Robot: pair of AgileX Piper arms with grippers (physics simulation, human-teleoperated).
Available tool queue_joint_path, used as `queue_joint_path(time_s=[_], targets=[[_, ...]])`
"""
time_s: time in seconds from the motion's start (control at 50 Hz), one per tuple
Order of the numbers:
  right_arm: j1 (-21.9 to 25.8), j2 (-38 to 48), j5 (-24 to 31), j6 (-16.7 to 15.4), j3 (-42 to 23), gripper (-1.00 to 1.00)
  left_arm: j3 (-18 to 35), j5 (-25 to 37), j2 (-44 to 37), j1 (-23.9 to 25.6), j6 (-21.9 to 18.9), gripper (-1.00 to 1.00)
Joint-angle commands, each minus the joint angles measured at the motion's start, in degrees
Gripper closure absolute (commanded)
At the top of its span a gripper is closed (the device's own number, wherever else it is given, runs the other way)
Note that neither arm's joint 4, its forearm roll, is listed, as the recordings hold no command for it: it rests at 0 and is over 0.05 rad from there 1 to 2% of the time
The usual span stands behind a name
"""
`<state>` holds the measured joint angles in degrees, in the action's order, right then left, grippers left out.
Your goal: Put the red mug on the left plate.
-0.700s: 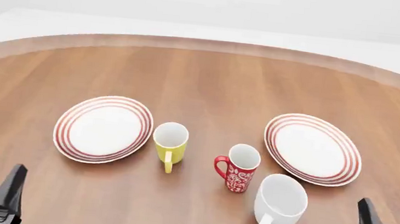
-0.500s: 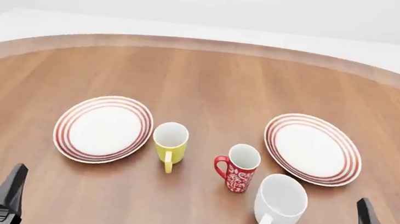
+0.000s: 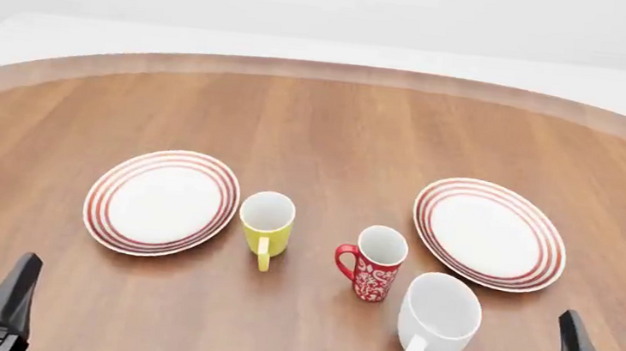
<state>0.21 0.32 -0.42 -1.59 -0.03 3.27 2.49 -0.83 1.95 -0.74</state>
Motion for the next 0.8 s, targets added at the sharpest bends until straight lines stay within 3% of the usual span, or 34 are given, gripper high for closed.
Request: queue_joint_path(time_s=[0.02,0.22,0.5,0.8], targets=[[-0.13,-0.26,-0.01,-0.15,-0.05,-1.00,3.10,1.84,-1.85,2.84,-1.80,-1.00],[0.05,-0.17,-0.38,-0.53,0.02,-1.00,9.35,-1.27,-10.39,6.49,-3.03,-1.00],[0.07,-0.27,-0.30,-1.04,0.00,-1.00,14.18,-5.04,-20.54,13.45,-6.64,-1.00],[-0.01,-0.28,-0.19,-1.30,0.02,-1.00,21.84,-9.51,-36.41,18.98,-8.66,-1.00]])
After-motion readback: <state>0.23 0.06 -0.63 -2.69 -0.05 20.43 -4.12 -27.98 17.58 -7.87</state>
